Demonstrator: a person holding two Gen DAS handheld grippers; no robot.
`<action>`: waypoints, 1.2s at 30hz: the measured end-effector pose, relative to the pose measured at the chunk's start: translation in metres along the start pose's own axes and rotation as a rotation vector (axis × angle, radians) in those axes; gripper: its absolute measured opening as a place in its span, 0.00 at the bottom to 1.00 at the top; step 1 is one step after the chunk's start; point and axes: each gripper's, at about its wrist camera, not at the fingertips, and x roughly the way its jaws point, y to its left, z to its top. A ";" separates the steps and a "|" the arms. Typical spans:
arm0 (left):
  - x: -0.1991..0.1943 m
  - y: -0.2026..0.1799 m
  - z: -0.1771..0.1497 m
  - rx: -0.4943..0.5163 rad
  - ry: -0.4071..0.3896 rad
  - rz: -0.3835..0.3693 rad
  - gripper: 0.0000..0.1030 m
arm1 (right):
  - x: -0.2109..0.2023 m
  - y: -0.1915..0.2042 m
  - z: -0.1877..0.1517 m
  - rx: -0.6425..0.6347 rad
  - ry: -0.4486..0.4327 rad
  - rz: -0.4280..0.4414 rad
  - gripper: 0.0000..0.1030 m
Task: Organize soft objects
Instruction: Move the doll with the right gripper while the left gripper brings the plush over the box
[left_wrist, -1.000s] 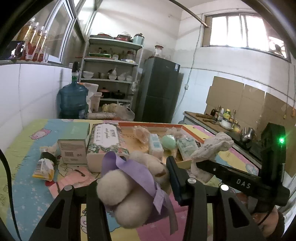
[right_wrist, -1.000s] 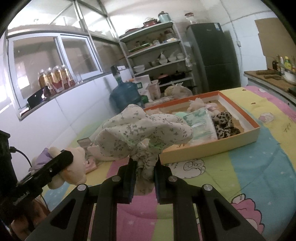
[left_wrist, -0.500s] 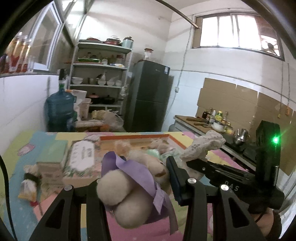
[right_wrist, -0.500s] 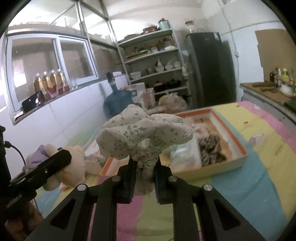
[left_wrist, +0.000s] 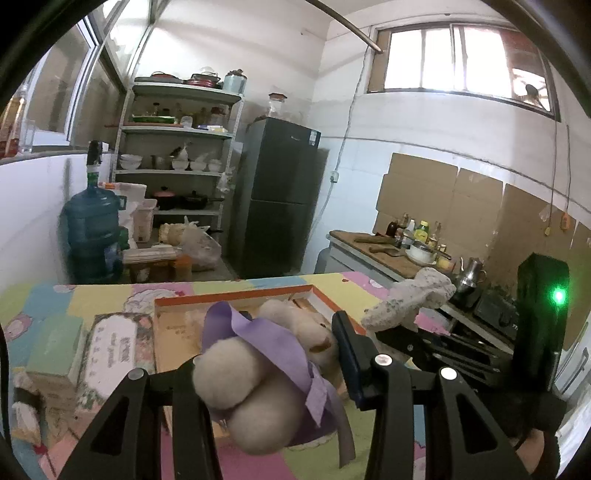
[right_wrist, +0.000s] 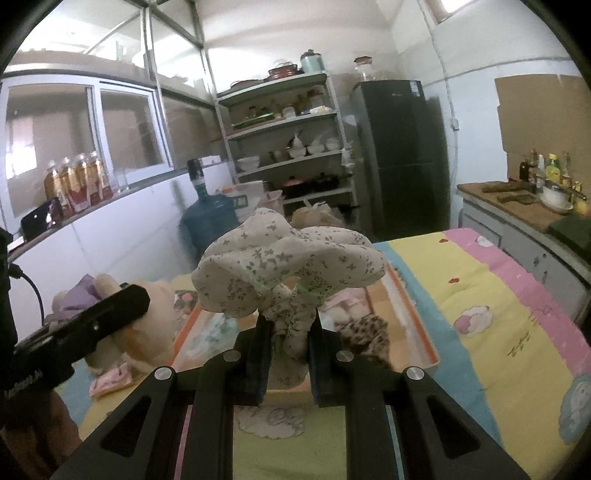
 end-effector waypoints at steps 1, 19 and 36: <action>0.004 0.000 0.003 -0.003 0.001 -0.002 0.44 | 0.000 -0.001 0.001 -0.001 0.000 -0.002 0.17; 0.049 -0.007 0.042 -0.004 0.043 0.015 0.44 | 0.026 -0.032 0.026 0.011 0.043 -0.005 0.17; 0.107 0.006 0.050 -0.074 0.168 0.021 0.44 | 0.063 -0.052 0.041 -0.023 0.121 -0.018 0.17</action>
